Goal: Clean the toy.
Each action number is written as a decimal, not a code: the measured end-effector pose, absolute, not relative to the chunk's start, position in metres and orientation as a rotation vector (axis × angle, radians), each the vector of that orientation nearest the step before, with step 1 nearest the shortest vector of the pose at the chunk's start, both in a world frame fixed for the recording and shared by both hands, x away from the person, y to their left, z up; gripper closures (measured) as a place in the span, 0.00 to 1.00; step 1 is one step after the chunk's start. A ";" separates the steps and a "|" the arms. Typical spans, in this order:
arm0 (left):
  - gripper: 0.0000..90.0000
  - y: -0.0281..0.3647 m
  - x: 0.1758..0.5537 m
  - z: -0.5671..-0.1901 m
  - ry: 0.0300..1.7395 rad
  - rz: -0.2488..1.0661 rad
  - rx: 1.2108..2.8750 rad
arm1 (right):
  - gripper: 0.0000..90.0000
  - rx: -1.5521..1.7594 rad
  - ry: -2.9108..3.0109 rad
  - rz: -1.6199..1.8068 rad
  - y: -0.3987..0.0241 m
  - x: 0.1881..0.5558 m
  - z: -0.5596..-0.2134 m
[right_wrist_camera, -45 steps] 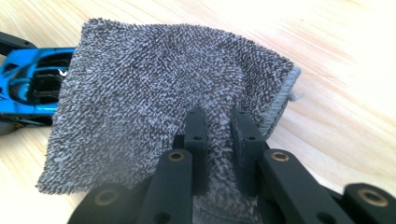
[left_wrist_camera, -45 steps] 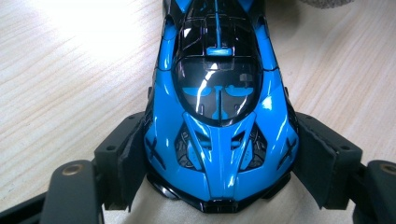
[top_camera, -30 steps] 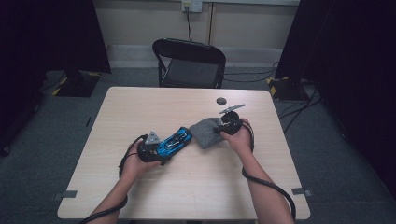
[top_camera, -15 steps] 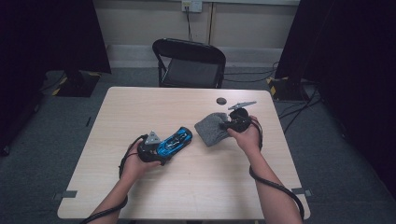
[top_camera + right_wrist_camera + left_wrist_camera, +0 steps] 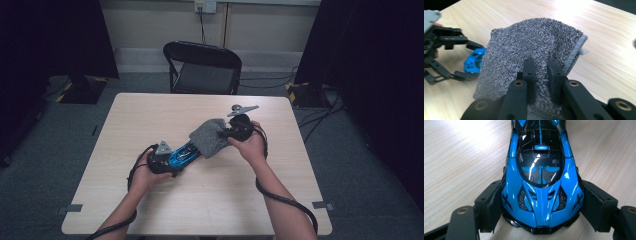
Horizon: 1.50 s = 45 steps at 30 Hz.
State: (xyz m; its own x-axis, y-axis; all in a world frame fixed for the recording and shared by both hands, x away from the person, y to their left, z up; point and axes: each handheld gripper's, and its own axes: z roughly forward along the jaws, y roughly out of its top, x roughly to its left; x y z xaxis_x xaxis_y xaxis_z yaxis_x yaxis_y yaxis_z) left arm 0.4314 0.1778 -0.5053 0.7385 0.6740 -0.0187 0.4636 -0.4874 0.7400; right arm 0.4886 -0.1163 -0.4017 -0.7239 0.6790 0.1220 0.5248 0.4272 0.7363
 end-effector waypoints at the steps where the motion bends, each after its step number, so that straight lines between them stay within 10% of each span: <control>1: 0.28 0.178 0.431 -0.505 0.853 0.353 2.173 | 0.88 1.062 2.485 1.176 -0.116 0.489 -0.402; 24: 0.28 0.178 0.431 -0.505 0.853 0.352 2.174 | 0.88 0.875 2.695 1.120 -0.043 0.477 -0.432; 45: 0.28 0.178 0.431 -0.505 0.853 0.353 2.174 | 0.87 0.985 2.647 1.087 -0.060 0.489 -0.445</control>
